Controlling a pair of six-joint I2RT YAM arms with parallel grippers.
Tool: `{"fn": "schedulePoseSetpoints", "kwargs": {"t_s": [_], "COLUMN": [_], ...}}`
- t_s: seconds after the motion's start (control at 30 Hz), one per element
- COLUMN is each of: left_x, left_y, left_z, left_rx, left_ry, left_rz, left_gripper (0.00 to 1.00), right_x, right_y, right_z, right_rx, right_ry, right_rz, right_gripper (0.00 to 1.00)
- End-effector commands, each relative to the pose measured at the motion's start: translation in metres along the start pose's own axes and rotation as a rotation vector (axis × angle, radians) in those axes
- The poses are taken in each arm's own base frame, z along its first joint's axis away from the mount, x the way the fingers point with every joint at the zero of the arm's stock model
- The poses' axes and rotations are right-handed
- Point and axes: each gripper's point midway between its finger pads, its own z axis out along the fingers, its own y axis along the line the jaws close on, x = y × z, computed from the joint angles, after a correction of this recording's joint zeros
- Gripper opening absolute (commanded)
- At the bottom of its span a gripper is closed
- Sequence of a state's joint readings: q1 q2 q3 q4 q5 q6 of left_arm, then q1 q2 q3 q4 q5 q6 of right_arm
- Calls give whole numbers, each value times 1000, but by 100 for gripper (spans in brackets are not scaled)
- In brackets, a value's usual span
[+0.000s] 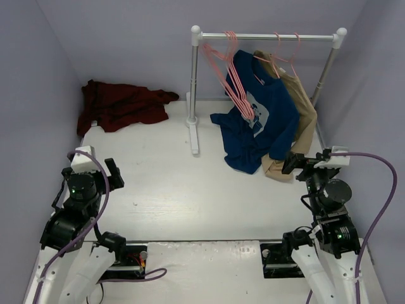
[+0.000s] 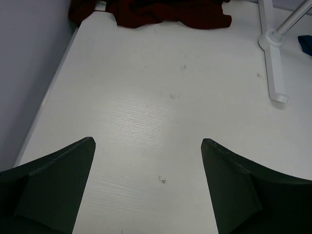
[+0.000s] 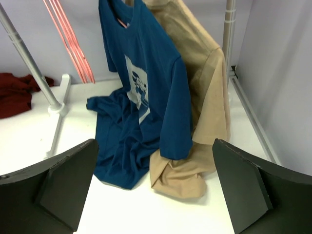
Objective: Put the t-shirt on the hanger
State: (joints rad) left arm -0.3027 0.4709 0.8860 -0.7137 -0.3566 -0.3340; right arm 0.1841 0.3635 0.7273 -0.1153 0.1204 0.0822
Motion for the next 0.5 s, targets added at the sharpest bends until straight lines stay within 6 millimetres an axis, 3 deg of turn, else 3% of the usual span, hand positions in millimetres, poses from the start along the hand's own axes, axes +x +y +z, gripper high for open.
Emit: {"fn": "schedulePoseSetpoints", "kwargs": {"t_s": [0.0,0.07,0.23,0.27,0.37,0.4,0.43,0.47], "left_x": [-10,-10,-18,-21,-43,-48,-34,-37], "left_y": [-12,-16,-31,-34,-41,-30,-26,-17], "left_z": [18,27,78,101,145,175,203,218], "left_rx": [-6,-15,-81,-103,-75,-122,-151,-180], "left_ry": [-7,3,24,27,15,31,91,92], "left_rz": [-41,-46,-100,-108,-180,-230,-235,-258], "left_gripper": [86,86,86,86,86,86,86,86], "right_x": [-18,-20,-24,-24,-22,-24,-24,-24], "right_y": [3,-2,-11,-7,-2,0,1,1], "right_z": [11,11,12,13,17,18,18,19], "right_rx": [3,37,96,69,38,34,30,26], "right_ry": [-38,-44,-49,-44,-26,-27,-24,-24], "right_rz": [15,35,48,29,-9,-9,-12,-17], "right_gripper": [100,100,100,100,100,100,100,100]}}
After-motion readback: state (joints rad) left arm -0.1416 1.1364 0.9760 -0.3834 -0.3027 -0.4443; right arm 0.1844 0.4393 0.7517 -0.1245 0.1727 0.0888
